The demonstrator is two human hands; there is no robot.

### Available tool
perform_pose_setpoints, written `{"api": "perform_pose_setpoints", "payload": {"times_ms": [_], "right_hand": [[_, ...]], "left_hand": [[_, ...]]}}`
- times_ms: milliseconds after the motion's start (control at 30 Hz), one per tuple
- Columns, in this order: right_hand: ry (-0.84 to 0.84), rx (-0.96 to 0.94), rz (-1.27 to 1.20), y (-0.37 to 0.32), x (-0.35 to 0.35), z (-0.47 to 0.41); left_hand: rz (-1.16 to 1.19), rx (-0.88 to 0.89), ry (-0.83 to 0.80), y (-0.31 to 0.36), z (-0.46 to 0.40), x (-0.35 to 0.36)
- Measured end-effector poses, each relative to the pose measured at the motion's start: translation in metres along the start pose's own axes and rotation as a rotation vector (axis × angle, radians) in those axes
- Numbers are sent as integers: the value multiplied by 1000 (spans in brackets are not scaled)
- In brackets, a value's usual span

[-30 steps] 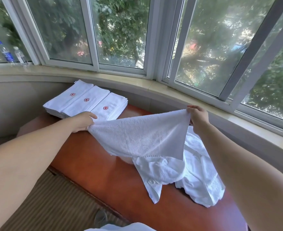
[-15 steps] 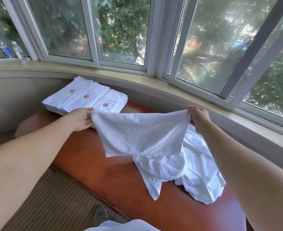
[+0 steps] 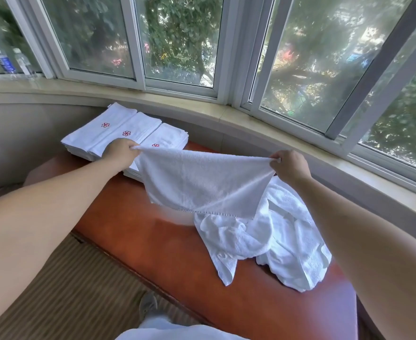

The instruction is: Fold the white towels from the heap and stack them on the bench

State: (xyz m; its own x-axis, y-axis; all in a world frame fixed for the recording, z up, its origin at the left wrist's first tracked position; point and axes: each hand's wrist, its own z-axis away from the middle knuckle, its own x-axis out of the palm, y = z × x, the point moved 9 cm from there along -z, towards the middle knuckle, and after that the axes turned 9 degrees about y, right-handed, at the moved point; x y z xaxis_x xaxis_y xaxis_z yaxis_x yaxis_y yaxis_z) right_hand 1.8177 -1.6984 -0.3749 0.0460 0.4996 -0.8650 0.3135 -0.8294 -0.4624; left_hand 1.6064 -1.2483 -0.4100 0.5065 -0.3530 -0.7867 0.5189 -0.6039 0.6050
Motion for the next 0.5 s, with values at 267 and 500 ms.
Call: {"api": "perform_pose_setpoints", "payload": {"times_ms": [267, 500], "right_hand": [[118, -66, 183, -16, -11, 14], [73, 109, 114, -34, -1, 39]], "left_hand": [[-142, 97, 104, 6, -3, -24], [-79, 31, -54, -23, -5, -44]]}}
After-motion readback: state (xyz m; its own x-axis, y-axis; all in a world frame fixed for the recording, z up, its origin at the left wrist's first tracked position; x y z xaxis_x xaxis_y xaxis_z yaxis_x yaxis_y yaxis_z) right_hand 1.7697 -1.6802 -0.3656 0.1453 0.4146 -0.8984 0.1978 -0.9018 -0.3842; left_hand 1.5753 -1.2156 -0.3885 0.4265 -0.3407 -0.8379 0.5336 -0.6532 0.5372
